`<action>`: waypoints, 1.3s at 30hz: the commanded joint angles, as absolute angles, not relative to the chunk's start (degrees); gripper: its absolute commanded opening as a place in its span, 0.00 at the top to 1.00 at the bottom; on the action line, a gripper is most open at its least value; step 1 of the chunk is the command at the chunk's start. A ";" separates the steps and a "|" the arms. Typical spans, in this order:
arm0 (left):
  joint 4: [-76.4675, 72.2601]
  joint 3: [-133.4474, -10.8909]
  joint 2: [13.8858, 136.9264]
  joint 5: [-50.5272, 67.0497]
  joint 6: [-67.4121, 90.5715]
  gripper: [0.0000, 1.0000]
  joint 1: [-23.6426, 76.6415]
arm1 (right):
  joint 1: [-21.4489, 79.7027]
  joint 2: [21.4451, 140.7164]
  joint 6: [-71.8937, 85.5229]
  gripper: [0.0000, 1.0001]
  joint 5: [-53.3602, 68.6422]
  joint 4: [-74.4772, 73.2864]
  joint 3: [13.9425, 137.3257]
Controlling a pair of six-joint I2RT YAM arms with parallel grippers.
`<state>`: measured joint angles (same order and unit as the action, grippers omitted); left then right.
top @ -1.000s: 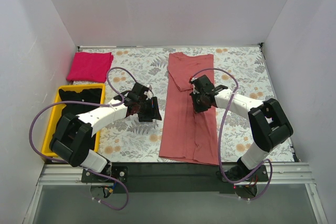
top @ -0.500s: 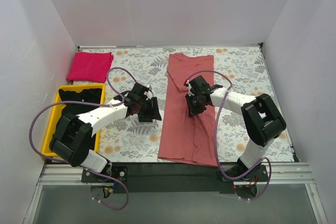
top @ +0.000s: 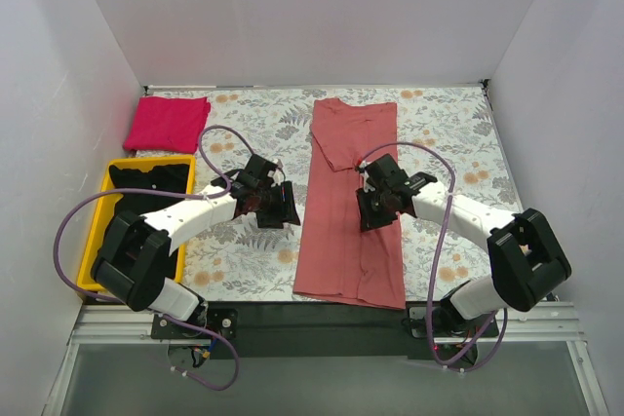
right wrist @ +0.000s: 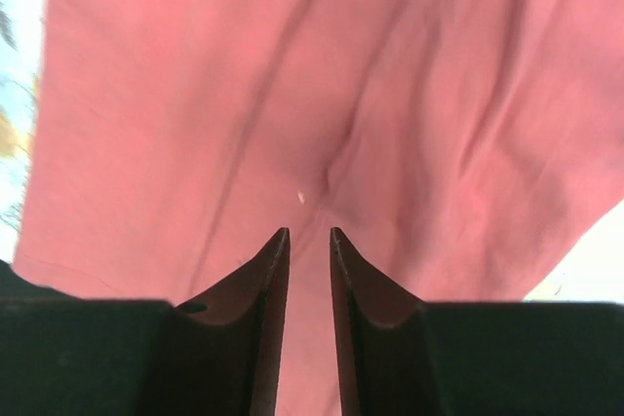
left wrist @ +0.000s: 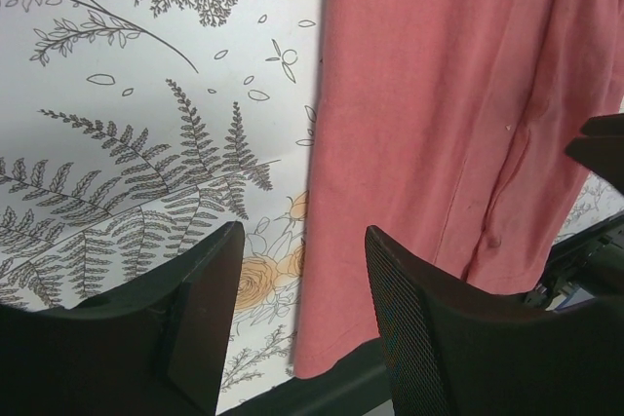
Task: Fold and stack the t-shirts
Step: Fold the tshirt
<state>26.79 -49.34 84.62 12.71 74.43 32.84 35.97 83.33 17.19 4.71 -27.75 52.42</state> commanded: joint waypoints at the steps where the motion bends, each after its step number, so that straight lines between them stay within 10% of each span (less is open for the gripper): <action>1: 27.42 -50.89 81.56 13.45 75.06 0.49 33.66 | 37.26 81.74 20.39 0.69 5.36 -30.50 48.70; 25: 29.53 -50.27 80.42 12.22 76.73 0.48 36.30 | 46.40 85.25 24.79 0.68 3.43 -31.73 47.02; 39: 29.88 -50.62 80.77 11.87 76.73 0.48 36.56 | 48.69 85.43 23.91 0.99 2.90 -34.98 49.66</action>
<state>29.58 -49.34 83.33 12.64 76.47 36.25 48.16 86.00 24.05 2.76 -32.77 47.35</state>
